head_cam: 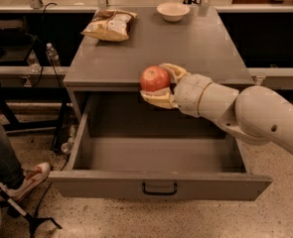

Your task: Pick apple from top drawer and place on counter

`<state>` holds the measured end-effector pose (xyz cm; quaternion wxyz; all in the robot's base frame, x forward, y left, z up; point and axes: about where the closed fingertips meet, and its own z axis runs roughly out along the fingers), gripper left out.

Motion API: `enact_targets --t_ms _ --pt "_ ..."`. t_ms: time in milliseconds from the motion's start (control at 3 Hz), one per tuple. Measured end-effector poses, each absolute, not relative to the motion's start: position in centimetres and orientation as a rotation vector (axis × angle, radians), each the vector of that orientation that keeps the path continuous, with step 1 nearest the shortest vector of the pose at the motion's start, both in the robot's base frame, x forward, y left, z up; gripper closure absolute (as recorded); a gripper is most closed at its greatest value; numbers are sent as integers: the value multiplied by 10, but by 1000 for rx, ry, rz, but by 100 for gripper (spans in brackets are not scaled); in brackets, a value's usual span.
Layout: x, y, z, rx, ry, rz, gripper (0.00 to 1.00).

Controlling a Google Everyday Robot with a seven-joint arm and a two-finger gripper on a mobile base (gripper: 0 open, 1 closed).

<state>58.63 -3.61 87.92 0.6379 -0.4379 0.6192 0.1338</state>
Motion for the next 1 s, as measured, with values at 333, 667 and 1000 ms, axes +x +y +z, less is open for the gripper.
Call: enact_targets --t_ms 333,667,1000 --pt "625 -52 903 -968 1427 202 100" --pt "669 -76 927 -881 1420 147 100" --pt "711 -99 940 -784 1422 168 100"
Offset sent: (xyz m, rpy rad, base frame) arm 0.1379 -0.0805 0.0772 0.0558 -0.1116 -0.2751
